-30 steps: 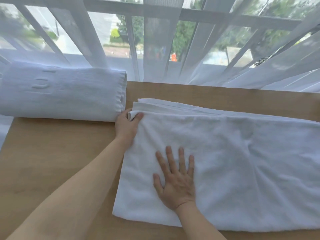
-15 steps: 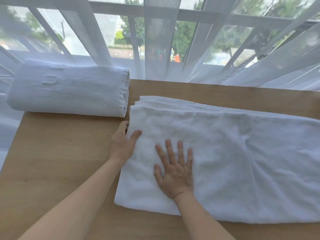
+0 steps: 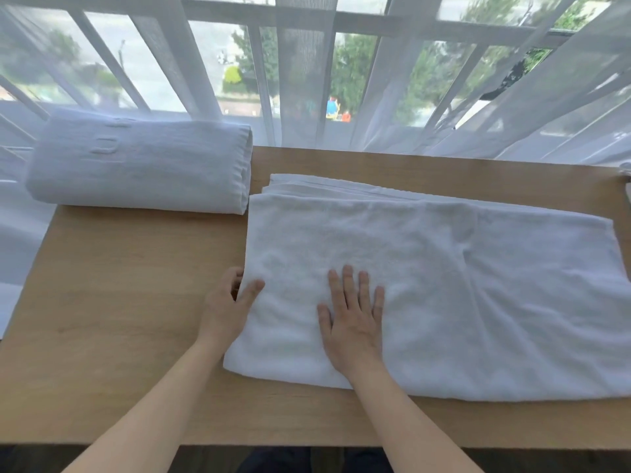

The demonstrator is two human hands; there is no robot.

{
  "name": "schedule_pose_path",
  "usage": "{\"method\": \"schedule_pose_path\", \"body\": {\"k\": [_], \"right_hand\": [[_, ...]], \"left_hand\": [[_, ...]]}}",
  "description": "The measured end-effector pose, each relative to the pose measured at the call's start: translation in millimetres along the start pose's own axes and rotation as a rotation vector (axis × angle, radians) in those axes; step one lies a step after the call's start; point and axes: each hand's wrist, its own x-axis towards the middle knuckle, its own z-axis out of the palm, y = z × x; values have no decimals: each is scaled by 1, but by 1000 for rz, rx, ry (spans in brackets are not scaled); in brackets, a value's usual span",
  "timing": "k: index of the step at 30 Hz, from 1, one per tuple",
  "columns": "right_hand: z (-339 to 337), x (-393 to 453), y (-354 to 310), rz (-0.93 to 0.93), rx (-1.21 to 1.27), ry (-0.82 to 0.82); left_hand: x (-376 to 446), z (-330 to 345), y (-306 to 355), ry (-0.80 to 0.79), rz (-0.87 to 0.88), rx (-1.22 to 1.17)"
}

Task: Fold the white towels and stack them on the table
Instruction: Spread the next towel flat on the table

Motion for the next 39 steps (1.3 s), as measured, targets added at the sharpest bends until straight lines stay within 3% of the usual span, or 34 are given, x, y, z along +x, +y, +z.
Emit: {"method": "schedule_pose_path", "body": {"k": [4,6,13,18,21,24,28,32,36,39], "right_hand": [[-7,2,-1,1,38,5],[-16,5,0,1,80,26],[-69,71,37,42,76,204],[-96,128,71,111,63,140],[-100,145,90,129,41,58],[-103,156,102,129,-3,134],[-113,165,111,61,50,238],[-128,172,125,-12,197,448],[-121,196,125,1,42,263],[-114,207,127,39,-3,316]], "left_hand": [[26,4,15,87,85,92],[45,6,27,56,46,70],[98,17,67,27,-65,-248],[124,20,76,12,-70,-212],[130,20,83,2,45,-337],[137,25,90,50,66,-394],[144,32,87,100,88,-346],[165,32,94,163,128,-314],[192,47,95,252,139,68],[203,50,96,261,144,109]]}}
